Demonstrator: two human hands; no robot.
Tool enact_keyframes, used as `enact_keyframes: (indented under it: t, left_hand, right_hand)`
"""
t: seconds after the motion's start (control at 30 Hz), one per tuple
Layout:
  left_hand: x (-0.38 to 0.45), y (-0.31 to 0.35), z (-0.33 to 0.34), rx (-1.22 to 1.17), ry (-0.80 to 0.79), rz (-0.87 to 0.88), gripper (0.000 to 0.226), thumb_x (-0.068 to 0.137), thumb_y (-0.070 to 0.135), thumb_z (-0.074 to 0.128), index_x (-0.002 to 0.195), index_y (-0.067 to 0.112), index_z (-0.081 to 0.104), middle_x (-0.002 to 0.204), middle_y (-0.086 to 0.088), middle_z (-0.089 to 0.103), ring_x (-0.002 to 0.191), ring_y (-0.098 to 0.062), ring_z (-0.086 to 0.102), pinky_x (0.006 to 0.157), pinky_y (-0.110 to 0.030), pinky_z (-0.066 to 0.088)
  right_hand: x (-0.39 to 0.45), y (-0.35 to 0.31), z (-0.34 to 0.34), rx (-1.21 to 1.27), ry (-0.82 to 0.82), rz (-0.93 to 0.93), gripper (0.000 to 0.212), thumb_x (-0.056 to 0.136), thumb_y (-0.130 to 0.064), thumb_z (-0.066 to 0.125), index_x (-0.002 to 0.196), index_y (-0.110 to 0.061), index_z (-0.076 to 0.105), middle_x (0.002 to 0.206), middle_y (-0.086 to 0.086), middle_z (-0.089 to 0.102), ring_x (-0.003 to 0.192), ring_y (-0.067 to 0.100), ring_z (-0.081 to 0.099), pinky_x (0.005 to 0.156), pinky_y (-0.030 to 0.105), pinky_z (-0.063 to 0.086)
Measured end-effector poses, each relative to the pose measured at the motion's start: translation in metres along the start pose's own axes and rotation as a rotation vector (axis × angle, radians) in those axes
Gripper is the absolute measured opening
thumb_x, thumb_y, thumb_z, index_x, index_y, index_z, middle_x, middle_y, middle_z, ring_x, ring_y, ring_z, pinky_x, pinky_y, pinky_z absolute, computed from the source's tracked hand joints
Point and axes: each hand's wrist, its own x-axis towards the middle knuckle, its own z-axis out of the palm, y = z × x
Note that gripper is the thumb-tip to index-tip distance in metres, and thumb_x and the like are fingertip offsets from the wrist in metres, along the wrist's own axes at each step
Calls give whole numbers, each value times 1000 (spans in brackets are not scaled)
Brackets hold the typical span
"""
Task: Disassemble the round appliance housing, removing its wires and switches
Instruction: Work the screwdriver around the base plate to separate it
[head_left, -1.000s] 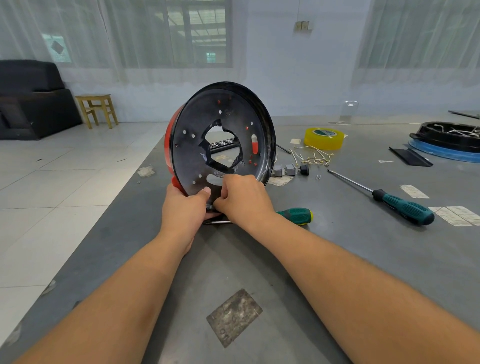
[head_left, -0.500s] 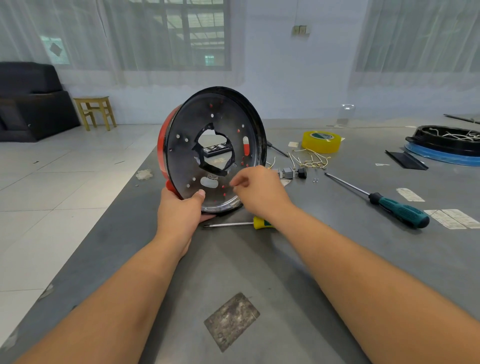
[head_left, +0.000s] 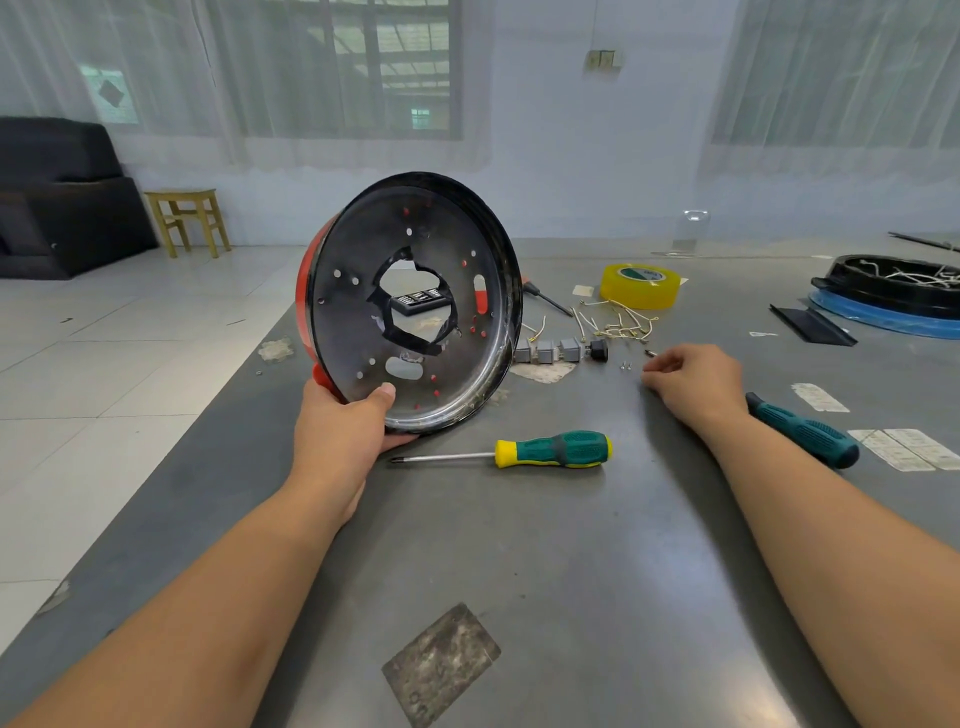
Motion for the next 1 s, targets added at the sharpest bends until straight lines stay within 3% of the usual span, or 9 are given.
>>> enact_keyframes:
  t: [0.1, 0.33, 0.47, 0.57, 0.7, 0.83, 0.93, 1.0]
  left_hand:
    - [0, 0, -1, -6, -12, 5, 42, 99, 1, 67, 130, 29, 59, 126, 0, 72, 109, -25, 73, 77, -50, 66]
    - [0, 1, 2, -11, -26, 8, 39, 100, -1, 64, 119, 33, 61, 123, 0, 74, 108, -25, 74, 77, -51, 66]
    - [1, 1, 2, -10, -26, 10, 40, 100, 0, 65, 114, 36, 61, 121, 2, 74, 106, -24, 75, 76, -49, 66]
    - [2, 0, 1, -13, -23, 16, 41, 99, -1, 66, 111, 39, 62, 118, 4, 74, 106, -23, 75, 75, -49, 66]
    - [3, 0, 1, -27, -19, 7, 42, 98, -1, 67, 114, 38, 61, 122, 3, 73, 109, -24, 73, 77, -52, 66]
    - [3, 1, 1, -52, -13, -12, 40, 99, 1, 67, 124, 31, 59, 126, 0, 72, 110, -26, 73, 77, -53, 66]
    - [1, 5, 1, -75, -20, -31, 30, 101, 11, 67, 125, 28, 62, 123, 1, 75, 105, -24, 76, 74, -49, 66]
    - [0, 7, 0, -101, -22, -50, 22, 103, 20, 66, 124, 26, 65, 120, 0, 76, 103, -23, 77, 72, -45, 66]
  right_hand:
    - [13, -1, 8, -28, -2, 29, 13, 88, -17, 72, 83, -29, 72, 103, 6, 75, 105, 27, 64, 86, 30, 49]
    - [31, -5, 15, 0, 25, 127, 18, 85, -17, 73, 75, -30, 70, 107, 6, 71, 97, 24, 58, 86, 35, 51]
    - [29, -6, 16, -4, 35, 106, 16, 86, -14, 70, 92, -29, 74, 109, 5, 72, 107, 28, 62, 93, 39, 54]
    - [28, -6, 14, -8, 26, 94, 29, 87, -15, 68, 114, -26, 72, 112, 5, 73, 113, 28, 62, 97, 40, 53]
    - [21, -5, 11, 14, 26, 70, 38, 87, -11, 66, 123, -23, 67, 110, 1, 75, 117, 24, 61, 95, 35, 50]
    - [7, -8, 8, 75, 106, -13, 37, 90, -12, 58, 125, -22, 65, 112, 0, 73, 105, 22, 62, 86, 30, 46]
    - [-9, -24, 7, 123, 187, -188, 22, 96, -23, 58, 115, -22, 69, 107, 0, 73, 94, 21, 64, 86, 32, 51]
    - [-22, -42, 6, 193, 151, -288, 16, 99, -33, 58, 106, -25, 70, 99, -7, 72, 86, 11, 63, 84, 29, 49]
